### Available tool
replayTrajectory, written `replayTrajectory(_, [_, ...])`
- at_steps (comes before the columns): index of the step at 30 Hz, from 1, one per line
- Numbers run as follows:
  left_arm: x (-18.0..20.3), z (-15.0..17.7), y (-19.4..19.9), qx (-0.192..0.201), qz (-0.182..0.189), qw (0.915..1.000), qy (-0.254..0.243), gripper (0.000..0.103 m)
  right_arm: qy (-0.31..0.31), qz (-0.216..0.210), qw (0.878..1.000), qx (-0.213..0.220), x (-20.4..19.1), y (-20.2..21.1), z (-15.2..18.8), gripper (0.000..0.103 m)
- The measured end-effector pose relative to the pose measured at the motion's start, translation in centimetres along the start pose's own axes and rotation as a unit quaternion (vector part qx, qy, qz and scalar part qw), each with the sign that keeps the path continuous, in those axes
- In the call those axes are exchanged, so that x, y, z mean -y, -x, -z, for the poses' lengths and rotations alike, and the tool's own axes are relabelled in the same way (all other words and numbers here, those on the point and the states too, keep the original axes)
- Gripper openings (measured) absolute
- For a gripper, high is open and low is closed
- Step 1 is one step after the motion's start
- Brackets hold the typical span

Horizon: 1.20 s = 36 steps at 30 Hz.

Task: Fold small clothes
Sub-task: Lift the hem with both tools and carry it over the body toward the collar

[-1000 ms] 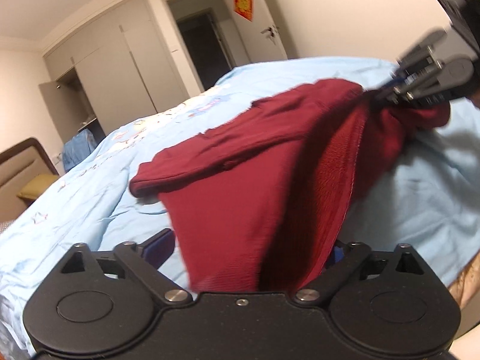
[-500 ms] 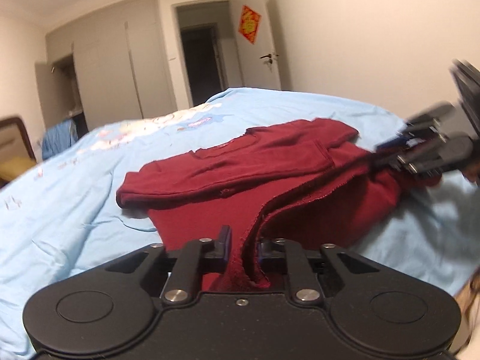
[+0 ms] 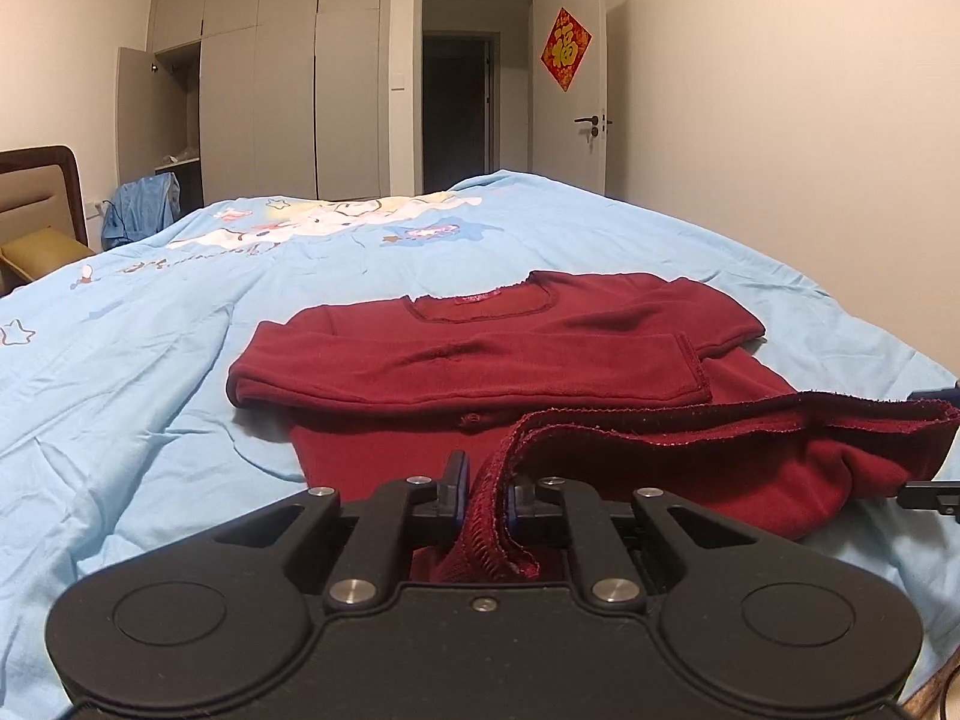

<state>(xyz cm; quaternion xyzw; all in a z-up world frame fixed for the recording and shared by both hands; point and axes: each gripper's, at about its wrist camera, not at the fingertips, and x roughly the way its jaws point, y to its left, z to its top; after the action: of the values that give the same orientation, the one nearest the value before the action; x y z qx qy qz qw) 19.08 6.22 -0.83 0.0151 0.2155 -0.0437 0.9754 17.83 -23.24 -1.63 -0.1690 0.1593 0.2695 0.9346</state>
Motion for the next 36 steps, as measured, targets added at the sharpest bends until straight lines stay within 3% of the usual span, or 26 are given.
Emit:
replayTrajectory(1, [0.0, -0.1, 0.2, 0.001, -0.001, 1.0000, 0.000, 0.012, -0.010, 0.000, 1.000, 0.005, 0.1, 0.1, -0.1, 0.067])
replayTrajectory(6, [0.3, -0.1, 1.6, 0.015, -0.006, 0.9998, -0.007, 0.009, -0.041, 0.017, 0.999, 0.031, 0.6, 0.4, -0.5, 0.021])
replayTrajectory(9, [0.5, -0.1, 2.9, 0.032, -0.007, 0.9994, -0.006, 0.007, -0.043, 0.032, 0.997, 0.054, 0.5, 1.1, -0.9, 0.015])
replayTrajectory(16, [0.7, -0.8, 6.8, 0.096, -0.019, 0.9952, 0.003, 0.005, -0.058, 0.065, 0.987, 0.135, 0.5, 4.1, -2.4, 0.009])
replayTrajectory(23, [1.4, -1.4, 11.2, 0.167, -0.033, 0.9854, -0.001, 0.004, -0.061, 0.091, 0.971, 0.213, -0.4, 8.0, -3.7, 0.008])
replayTrajectory(32, [2.8, -1.0, 16.7, 0.207, -0.031, 0.9777, -0.014, 0.004, -0.049, 0.116, 0.955, 0.270, -1.6, 13.9, -4.4, 0.007])
replayTrajectory(34, [3.0, -0.8, 18.0, 0.211, -0.033, 0.9769, -0.010, 0.004, -0.052, 0.125, 0.948, 0.287, -2.0, 15.4, -4.4, 0.000])
replayTrajectory(36, [3.1, -0.6, 19.2, 0.212, -0.033, 0.9768, -0.001, 0.004, -0.057, 0.133, 0.942, 0.302, -2.2, 16.7, -4.4, 0.000])
